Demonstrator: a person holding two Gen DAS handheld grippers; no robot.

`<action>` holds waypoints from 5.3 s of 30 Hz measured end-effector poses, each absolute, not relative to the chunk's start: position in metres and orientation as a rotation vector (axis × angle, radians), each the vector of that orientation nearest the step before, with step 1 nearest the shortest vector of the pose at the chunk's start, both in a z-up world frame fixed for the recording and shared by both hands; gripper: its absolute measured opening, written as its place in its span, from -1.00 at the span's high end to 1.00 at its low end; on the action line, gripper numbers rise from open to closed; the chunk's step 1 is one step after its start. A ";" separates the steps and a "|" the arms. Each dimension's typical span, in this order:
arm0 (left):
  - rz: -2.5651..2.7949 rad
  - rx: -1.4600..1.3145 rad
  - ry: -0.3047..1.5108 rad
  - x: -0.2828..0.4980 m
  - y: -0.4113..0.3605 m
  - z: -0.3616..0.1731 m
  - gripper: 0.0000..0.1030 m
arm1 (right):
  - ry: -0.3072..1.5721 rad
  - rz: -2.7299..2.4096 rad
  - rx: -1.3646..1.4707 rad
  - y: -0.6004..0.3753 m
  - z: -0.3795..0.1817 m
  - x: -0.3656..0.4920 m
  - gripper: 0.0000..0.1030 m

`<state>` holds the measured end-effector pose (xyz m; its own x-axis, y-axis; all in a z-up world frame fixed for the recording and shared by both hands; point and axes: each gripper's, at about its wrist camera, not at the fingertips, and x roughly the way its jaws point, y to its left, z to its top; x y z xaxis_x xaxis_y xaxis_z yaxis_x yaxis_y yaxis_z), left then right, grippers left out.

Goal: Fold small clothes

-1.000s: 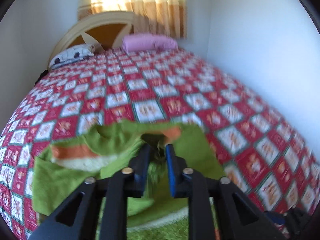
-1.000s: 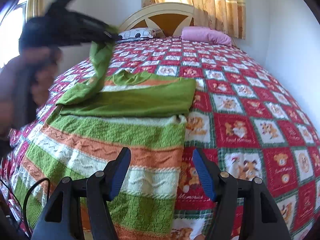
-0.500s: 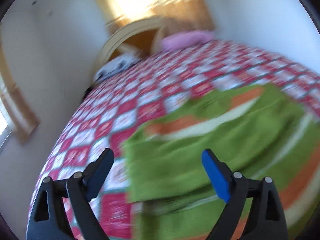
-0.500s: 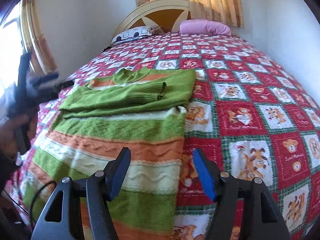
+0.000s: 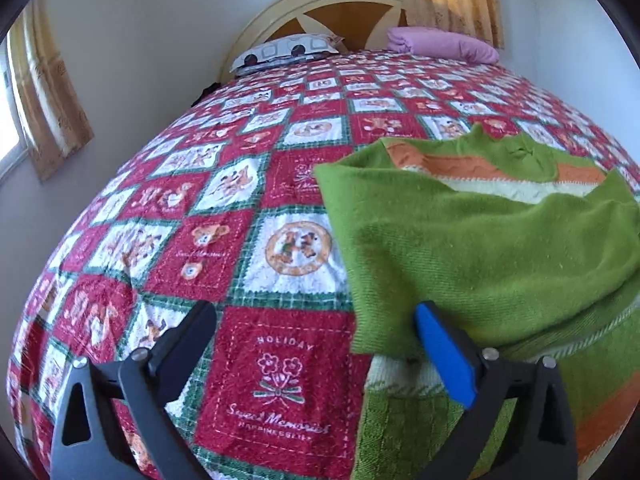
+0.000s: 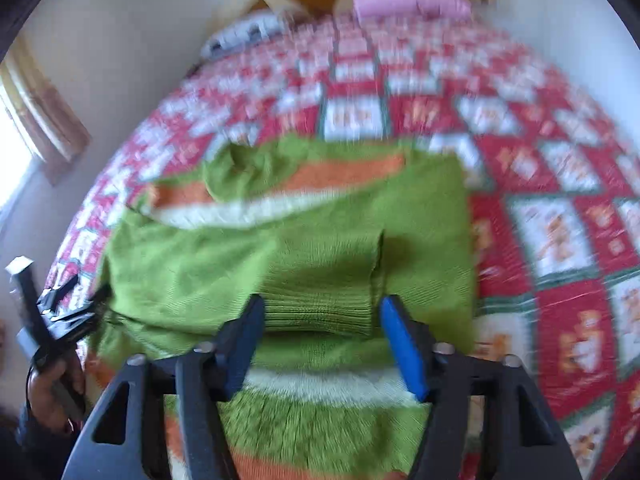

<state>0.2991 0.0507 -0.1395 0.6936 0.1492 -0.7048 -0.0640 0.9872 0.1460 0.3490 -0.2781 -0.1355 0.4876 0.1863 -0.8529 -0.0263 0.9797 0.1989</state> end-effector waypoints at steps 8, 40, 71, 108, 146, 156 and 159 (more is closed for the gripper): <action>0.066 0.043 0.835 0.306 0.058 -0.145 -1.00 | 0.888 0.052 0.033 -0.289 -0.106 0.311 0.99; 0.123 0.122 0.785 0.334 0.044 -0.125 -1.00 | 0.853 0.156 -0.057 -0.247 -0.098 0.318 0.23; 0.138 0.038 0.857 0.311 0.077 -0.151 -1.00 | 0.886 0.181 0.007 -0.264 -0.132 0.305 0.13; -0.004 0.066 0.785 0.236 0.048 -0.123 -1.00 | 0.929 0.166 -0.023 -0.243 -0.128 0.240 -0.08; -0.109 0.122 0.724 0.116 0.045 -0.091 -1.00 | 0.926 0.272 -0.045 -0.209 -0.104 0.115 -0.20; -0.131 0.094 0.782 0.067 0.059 -0.101 -1.00 | 0.923 0.298 -0.071 -0.205 -0.097 0.060 -0.21; -0.139 0.087 0.808 0.055 0.061 -0.109 -1.00 | 0.932 0.295 -0.087 -0.205 -0.100 0.044 -0.22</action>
<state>0.0545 0.0613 -0.1087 0.6828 -0.0906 -0.7250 0.1571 0.9873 0.0246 0.0444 -0.2046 -0.1005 0.5590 0.2122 -0.8016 -0.2871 0.9564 0.0529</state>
